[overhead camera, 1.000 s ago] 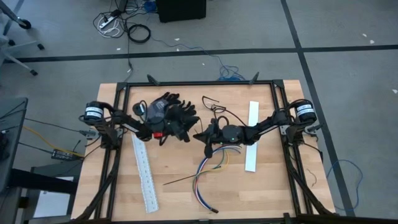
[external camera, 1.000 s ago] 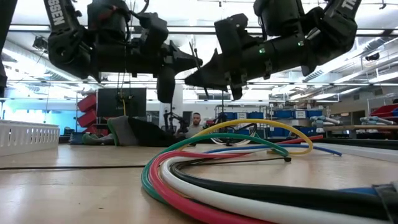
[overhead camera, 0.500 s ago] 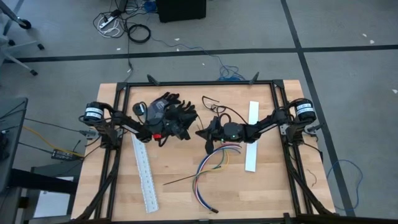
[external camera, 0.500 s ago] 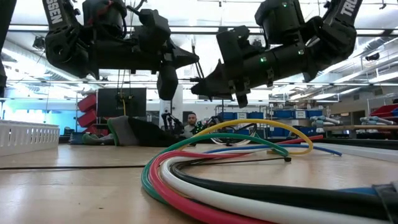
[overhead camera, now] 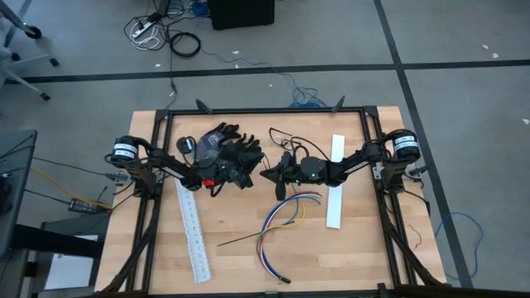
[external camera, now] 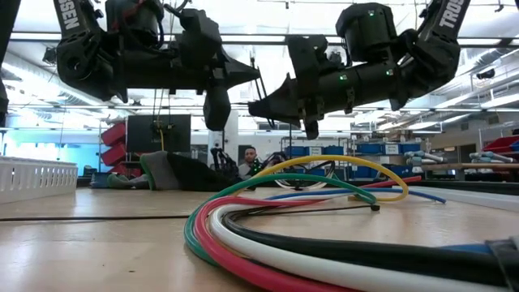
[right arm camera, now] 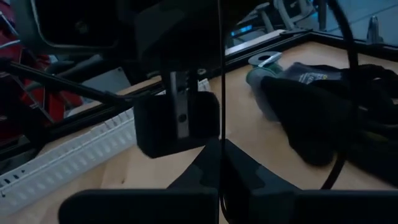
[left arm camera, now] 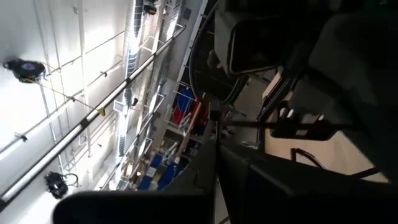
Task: Ziptie cables
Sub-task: Insert the top black zip tie pointed tail end through the slot to form a loop
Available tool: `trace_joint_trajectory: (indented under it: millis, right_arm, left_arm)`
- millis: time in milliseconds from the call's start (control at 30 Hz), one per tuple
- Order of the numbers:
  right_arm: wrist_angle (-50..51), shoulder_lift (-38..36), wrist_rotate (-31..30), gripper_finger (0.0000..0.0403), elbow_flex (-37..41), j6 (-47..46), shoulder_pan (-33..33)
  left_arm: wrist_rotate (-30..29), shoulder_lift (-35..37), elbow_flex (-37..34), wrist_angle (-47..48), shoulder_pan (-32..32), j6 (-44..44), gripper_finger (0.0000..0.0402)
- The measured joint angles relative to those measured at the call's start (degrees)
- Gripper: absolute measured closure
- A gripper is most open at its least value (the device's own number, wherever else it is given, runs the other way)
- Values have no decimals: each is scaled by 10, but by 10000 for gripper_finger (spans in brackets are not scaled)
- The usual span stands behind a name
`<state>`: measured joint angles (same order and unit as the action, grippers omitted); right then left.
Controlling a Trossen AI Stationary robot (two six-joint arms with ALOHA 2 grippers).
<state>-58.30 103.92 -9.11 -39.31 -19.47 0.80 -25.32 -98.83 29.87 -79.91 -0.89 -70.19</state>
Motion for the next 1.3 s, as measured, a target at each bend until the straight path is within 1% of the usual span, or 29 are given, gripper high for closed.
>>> trace_joint_trajectory:
  millis: [333, 567, 933, 1033, 1100, 1300]
  right_arm:
    - [0, 0, 13, 402, 0, -2, 1]
    - [1, 0, 18, 403, 0, 0, 3]
    - [1, 0, 33, 403, 0, 16, 9]
    - [1, 0, 35, 403, 0, 21, 9]
    - [1, 0, 45, 403, 0, 25, 9]
    - [1, 0, 46, 403, 0, 29, 9]
  left_arm:
    - [0, 0, 7, 4, 3, -1, 401]
    - [5, 0, 23, 39, 3, 3, 401]
    - [13, -1, 23, 35, 3, 42, 401]
    - [24, -1, 23, 30, 3, 45, 401]
    - [25, -1, 23, 28, 3, 45, 401]
    - [25, -1, 23, 22, 3, 45, 401]
